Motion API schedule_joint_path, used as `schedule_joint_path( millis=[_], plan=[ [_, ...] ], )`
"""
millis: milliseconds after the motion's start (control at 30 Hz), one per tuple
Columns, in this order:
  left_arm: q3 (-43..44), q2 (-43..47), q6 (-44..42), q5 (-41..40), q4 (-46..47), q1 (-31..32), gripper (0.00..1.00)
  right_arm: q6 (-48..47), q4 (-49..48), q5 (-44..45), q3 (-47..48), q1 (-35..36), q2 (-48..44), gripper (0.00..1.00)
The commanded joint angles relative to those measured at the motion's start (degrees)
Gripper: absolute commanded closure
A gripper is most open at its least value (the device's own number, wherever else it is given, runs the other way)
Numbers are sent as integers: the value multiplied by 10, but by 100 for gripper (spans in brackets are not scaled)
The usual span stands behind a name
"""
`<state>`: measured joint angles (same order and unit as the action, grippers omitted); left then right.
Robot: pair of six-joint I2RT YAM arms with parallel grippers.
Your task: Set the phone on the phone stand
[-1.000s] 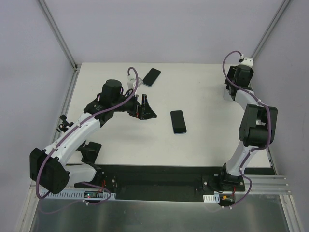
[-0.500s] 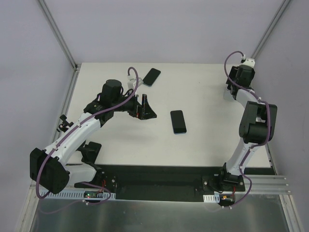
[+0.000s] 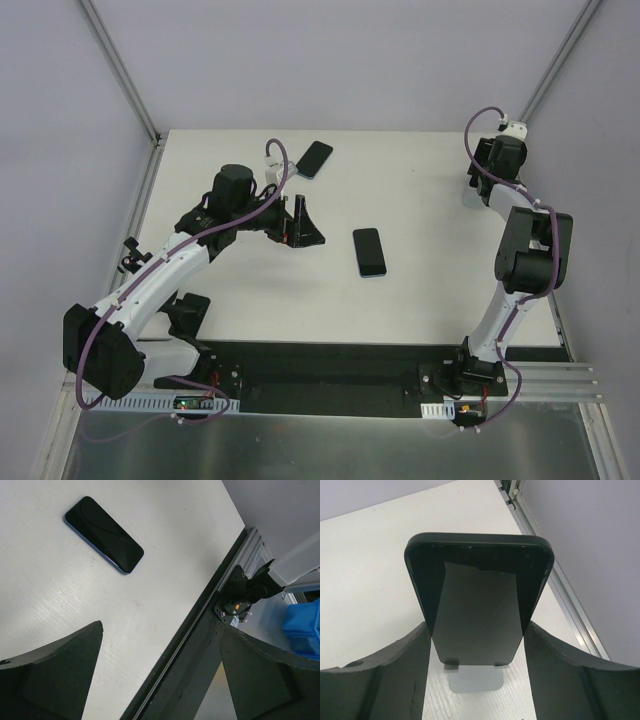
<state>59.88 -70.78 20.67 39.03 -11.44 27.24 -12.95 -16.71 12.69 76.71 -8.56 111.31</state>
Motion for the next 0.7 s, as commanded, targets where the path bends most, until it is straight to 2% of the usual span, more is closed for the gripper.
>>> schedule_joint_path(
  millis=[0,200,333,400,433,500,533,667],
  plan=[
    [14,4,2,20,18,-8,6,-5,-46,-2,22,-4,-1,99],
    [15,4,3,22,18,-9,6,-16,-43,2,12,-3,-4,98],
    [15,4,3,21,18,-8,6,-20,-41,4,1,-3,-8,80],
    [14,4,2,20,17,-8,6,-20,-41,5,-2,-2,-8,75],
    [14,4,2,20,18,-8,6,-20,-41,8,-3,-1,-9,66],
    [15,5,1,19,18,-8,6,-20,-41,9,-6,0,-12,59],
    [14,5,1,18,17,-8,6,-20,-41,11,-7,1,-14,50],
    [13,6,-3,12,18,-8,6,-16,-38,8,-7,4,-21,32]
  ],
)
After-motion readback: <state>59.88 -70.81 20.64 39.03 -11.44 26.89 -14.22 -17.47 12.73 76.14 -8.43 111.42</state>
